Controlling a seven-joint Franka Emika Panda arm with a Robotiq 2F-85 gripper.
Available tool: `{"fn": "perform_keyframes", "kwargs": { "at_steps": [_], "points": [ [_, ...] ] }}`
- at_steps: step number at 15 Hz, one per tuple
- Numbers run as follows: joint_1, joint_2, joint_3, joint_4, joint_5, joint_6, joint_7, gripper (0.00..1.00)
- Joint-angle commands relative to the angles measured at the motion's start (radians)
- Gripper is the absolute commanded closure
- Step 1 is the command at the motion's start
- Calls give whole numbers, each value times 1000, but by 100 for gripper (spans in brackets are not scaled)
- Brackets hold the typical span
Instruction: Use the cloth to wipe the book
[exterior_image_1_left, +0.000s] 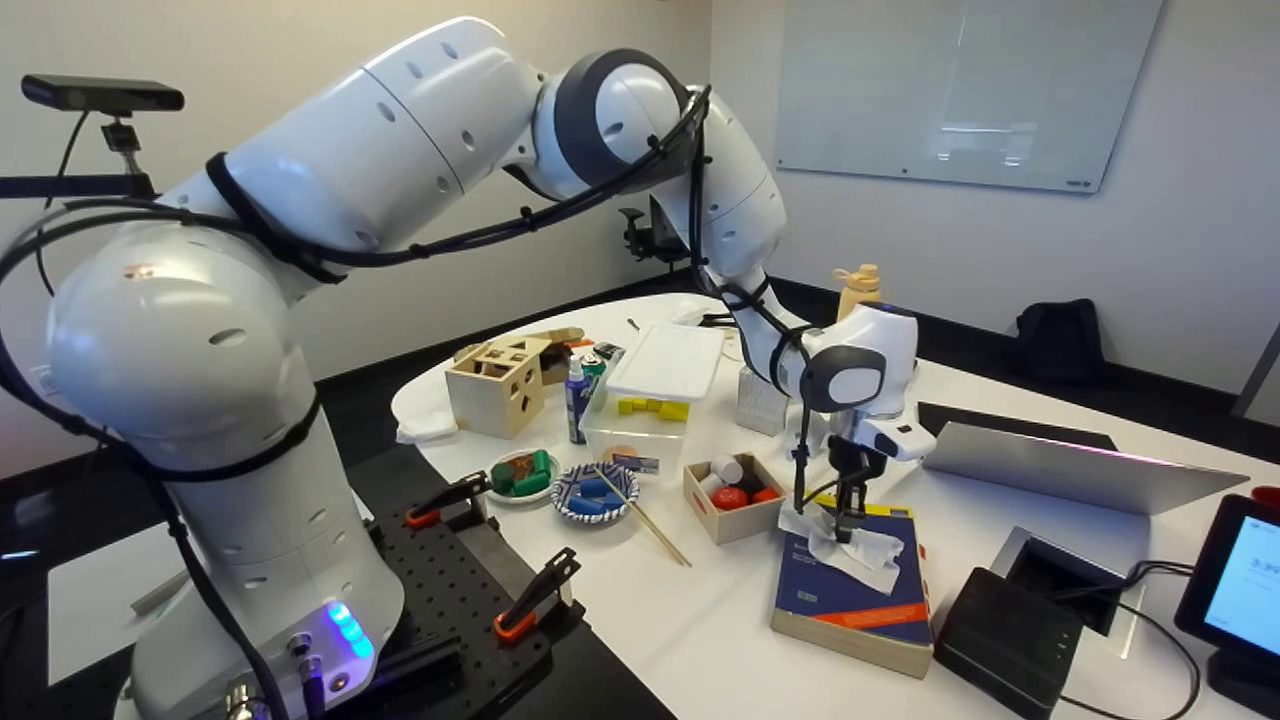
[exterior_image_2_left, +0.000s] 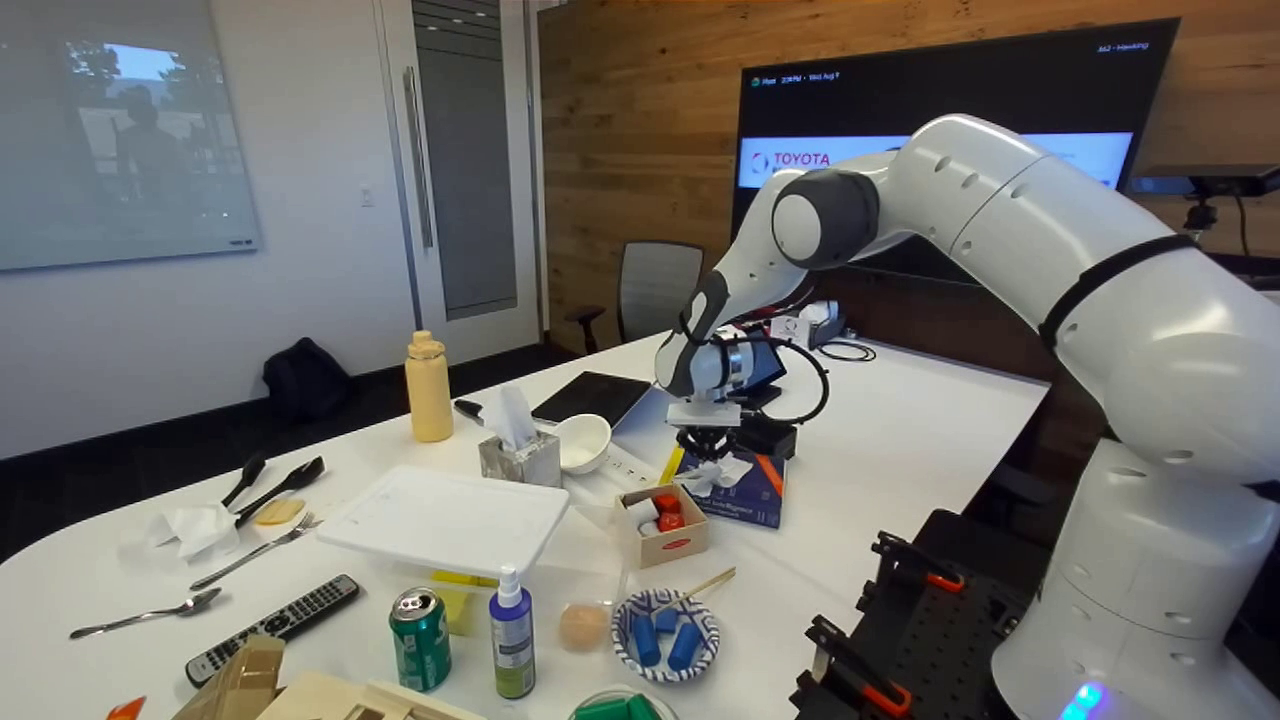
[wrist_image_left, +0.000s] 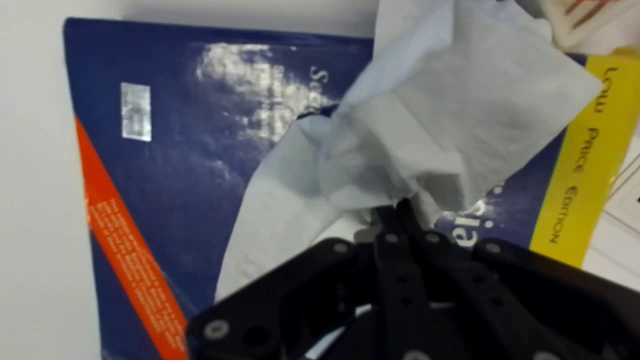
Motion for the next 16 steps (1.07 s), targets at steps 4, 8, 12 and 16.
{"fn": "perform_keyframes", "kwargs": {
  "at_steps": [4,8,12,16],
  "points": [
    [11,71,49,112,41,4,19,100],
    [9,124,25,197,48,25,67,100],
    [5,154,-19,228,33,76,134,100],
    [2,126,-72,171,18,74,171,100]
  ]
}}
